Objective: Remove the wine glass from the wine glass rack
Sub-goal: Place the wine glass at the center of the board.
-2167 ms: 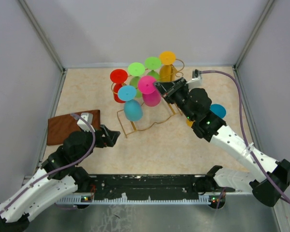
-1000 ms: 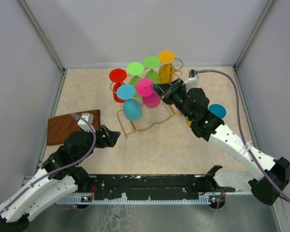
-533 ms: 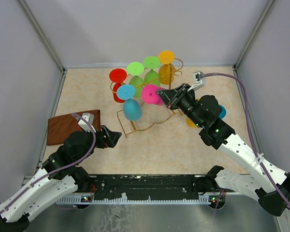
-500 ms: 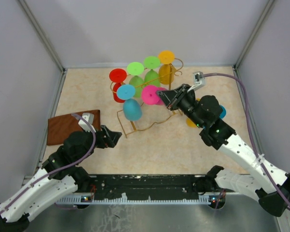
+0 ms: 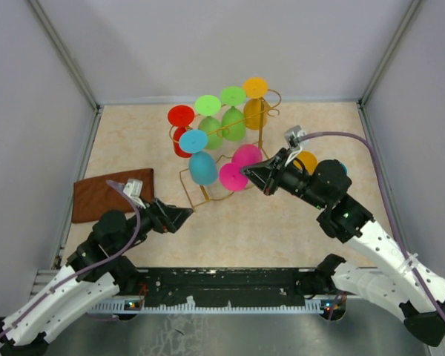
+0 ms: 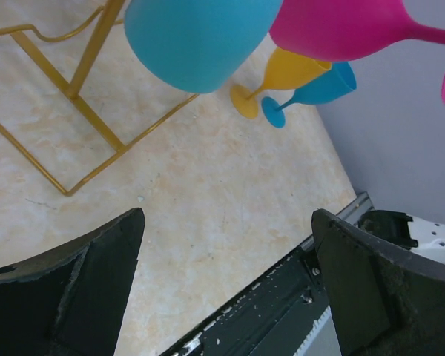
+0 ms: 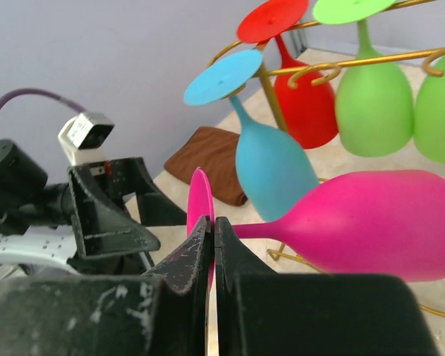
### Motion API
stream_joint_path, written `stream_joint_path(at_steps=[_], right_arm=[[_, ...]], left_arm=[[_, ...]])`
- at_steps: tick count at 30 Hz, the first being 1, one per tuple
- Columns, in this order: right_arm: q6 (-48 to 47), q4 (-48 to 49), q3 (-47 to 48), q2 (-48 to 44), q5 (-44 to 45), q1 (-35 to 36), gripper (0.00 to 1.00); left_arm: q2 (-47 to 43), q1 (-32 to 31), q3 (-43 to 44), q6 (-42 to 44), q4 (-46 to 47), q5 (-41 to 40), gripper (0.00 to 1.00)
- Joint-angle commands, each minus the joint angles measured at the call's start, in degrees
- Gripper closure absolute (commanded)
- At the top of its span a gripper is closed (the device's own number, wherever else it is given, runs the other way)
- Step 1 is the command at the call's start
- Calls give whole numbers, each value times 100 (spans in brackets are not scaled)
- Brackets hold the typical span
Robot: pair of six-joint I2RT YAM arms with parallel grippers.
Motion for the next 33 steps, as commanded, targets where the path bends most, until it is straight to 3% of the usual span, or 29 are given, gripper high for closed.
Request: stream_joint_path(at_steps=[1, 8, 17, 22, 25, 29, 33], right_arm=[[-179, 677, -386, -293, -650, 30, 100], [220, 1018, -1108, -668, -707, 30, 100], [404, 1164, -1411, -878, -1353, 31, 100], [568, 1035, -1455, -956, -1528, 30, 100], [675, 1163, -1533, -1008, -1612, 32, 100], [792, 1169, -1602, -1008, -1622, 30, 100], [842, 1163, -1616, -1021, -1734, 30, 100]], left_arm=[[-288, 25, -292, -411, 806, 703, 1], [-256, 28, -797, -474, 2537, 1854, 1], [1164, 3, -893, -1017, 4680, 3000, 10], [1676, -289, -818, -1096, 5052, 2750, 12], [1896, -790, -884, -1080, 5394, 2408, 13], [2195, -1499, -649, -679, 5158, 1783, 14], [2293, -1648, -817, -854, 5504, 1323, 18]])
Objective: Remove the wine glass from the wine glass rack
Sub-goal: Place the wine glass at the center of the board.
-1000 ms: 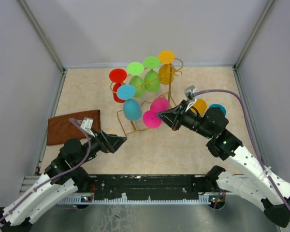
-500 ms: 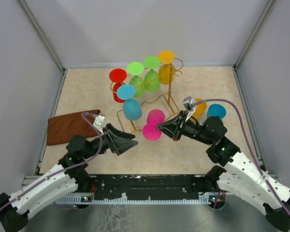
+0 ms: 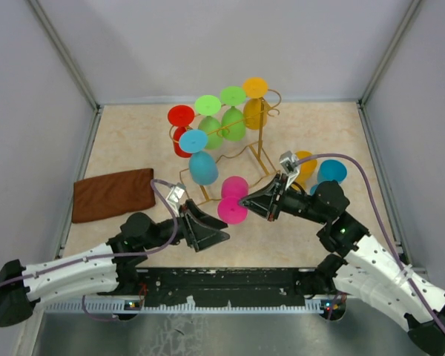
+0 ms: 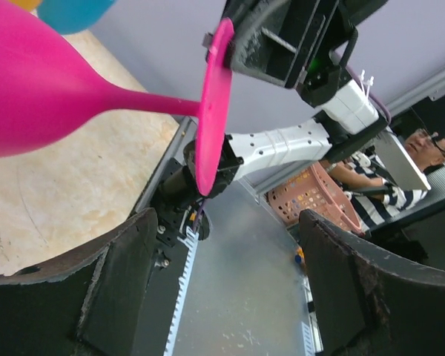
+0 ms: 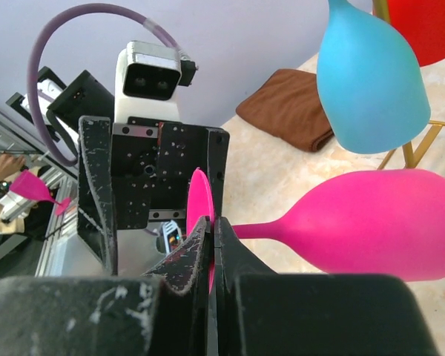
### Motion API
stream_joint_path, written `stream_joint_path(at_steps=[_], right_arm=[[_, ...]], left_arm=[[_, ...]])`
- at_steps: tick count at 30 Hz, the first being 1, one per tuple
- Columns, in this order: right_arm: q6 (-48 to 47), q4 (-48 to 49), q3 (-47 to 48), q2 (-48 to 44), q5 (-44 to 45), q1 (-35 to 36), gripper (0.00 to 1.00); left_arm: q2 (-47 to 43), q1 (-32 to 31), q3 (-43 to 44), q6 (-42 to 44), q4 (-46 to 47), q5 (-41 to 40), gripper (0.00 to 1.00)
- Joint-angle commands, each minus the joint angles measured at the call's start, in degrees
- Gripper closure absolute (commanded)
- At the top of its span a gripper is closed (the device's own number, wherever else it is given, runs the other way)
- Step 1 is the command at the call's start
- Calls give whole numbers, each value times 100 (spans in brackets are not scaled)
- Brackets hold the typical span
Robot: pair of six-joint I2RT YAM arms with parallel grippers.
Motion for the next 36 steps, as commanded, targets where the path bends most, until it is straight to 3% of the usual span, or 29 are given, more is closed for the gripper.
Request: stream_joint_path(at_steps=[1, 5, 11, 16, 21, 27, 36], right_arm=[[101, 289, 63, -98, -216, 30, 100], [133, 343, 49, -93, -266, 30, 100], [246, 302, -109, -69, -168, 34, 100], [356, 464, -192, -86, -262, 30, 100], [377, 614, -335, -93, -359, 30, 100], [510, 978, -475, -115, -497, 34, 100], [526, 1137, -627, -413, -714, 30, 100]], left_arm=[[81, -122, -7, 16, 600, -755, 19], [385, -161, 156, 265, 988, -751, 21], [755, -177, 261, 392, 1070, -511, 42], [680, -188, -366, 205, 2045, -669, 57], [691, -188, -285, 343, 1961, -591, 61], [763, -185, -350, 354, 2079, -560, 73], [900, -188, -208, 375, 1777, -315, 71]])
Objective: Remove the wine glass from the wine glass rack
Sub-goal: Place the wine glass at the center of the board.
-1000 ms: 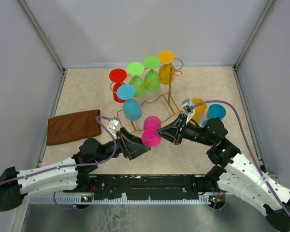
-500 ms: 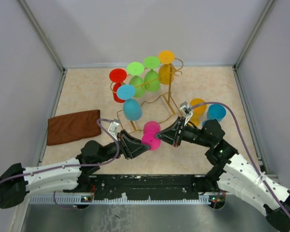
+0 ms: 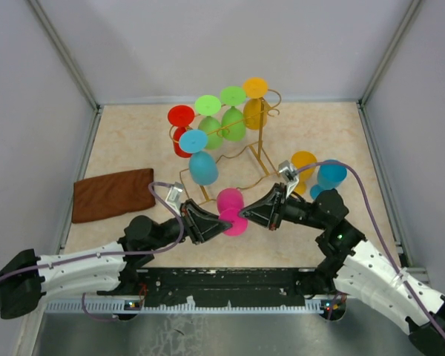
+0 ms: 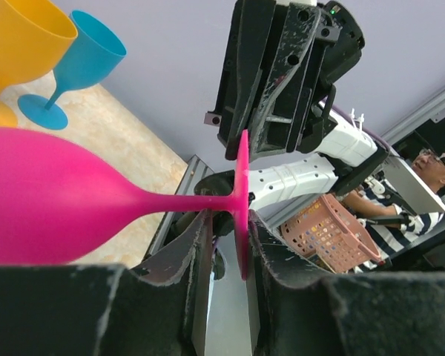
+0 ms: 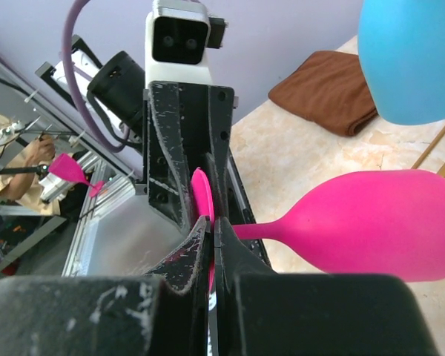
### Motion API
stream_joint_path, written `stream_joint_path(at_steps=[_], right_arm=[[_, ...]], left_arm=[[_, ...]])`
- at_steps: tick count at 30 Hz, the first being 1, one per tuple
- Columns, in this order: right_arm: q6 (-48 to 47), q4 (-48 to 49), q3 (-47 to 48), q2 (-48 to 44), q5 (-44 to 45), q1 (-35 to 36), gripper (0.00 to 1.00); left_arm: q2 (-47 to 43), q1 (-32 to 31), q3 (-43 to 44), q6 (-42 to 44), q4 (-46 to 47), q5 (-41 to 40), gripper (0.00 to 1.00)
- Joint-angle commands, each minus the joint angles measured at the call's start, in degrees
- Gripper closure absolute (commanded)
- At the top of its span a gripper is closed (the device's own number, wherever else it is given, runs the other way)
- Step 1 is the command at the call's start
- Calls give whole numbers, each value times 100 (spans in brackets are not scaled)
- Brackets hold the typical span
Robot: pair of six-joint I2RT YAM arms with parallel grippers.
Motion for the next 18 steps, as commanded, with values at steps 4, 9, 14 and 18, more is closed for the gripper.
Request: stream_joint_path(at_steps=[4, 9, 14, 18], right_arm=[[2, 549, 80, -213, -407, 30, 100], [-21, 515, 71, -274, -416, 30, 99], [-429, -282, 290, -576, 357, 31, 50], [-714, -1669, 494, -967, 2367, 30, 27]], left_arm=[[346, -41, 352, 91, -204, 469, 74], [415, -41, 373, 110, -142, 498, 100], [329, -41, 339, 546, -160, 737, 100], [195, -37, 220, 1231, -345, 1401, 100]])
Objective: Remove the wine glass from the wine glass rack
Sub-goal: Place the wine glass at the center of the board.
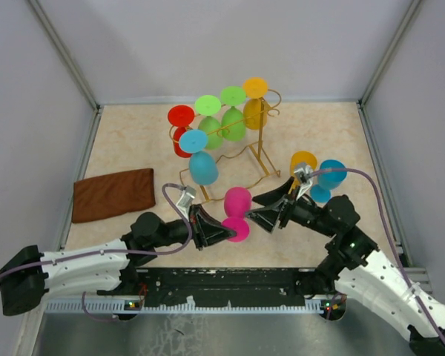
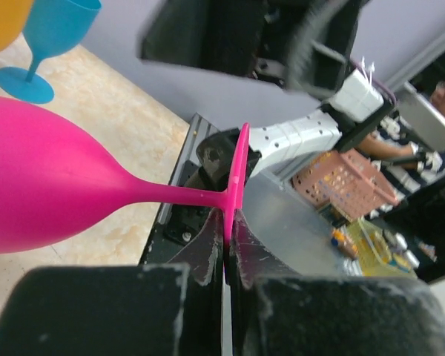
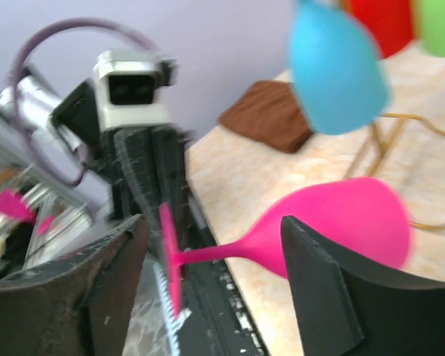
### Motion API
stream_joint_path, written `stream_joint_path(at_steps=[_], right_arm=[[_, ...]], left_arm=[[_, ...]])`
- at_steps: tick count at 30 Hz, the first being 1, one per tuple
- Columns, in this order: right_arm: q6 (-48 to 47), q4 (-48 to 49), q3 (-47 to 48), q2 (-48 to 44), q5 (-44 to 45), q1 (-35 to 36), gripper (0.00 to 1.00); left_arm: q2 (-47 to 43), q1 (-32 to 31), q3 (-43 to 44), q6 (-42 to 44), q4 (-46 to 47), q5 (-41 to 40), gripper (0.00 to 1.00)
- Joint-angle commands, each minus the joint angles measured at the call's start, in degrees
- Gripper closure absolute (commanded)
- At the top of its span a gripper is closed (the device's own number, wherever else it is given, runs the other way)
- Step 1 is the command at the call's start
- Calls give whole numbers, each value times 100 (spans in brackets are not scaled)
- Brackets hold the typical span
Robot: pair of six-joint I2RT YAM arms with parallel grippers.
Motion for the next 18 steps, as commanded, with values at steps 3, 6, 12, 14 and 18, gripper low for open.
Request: stream_joint_path(at_steps=[3, 6, 12, 14, 18], right_arm=[[-260, -1631, 542, -449, 3032, 34, 20], [38, -1893, 657, -304, 3428, -28, 18], [807, -1146, 451, 236, 831, -1372, 16], [1399, -88, 100, 469, -699, -2070, 17], [2797, 2365, -636, 877, -2297, -2510, 20]], left_arm=[[-174, -21, -184, 1130, -68, 1476, 100], [-309, -33, -254, 1508, -315, 1728, 100], [-762, -54, -532, 2256, -142, 2110, 100], [-927, -59, -597, 2439, -178, 2186, 100], [-1190, -63, -661, 2697, -366, 2248, 100]])
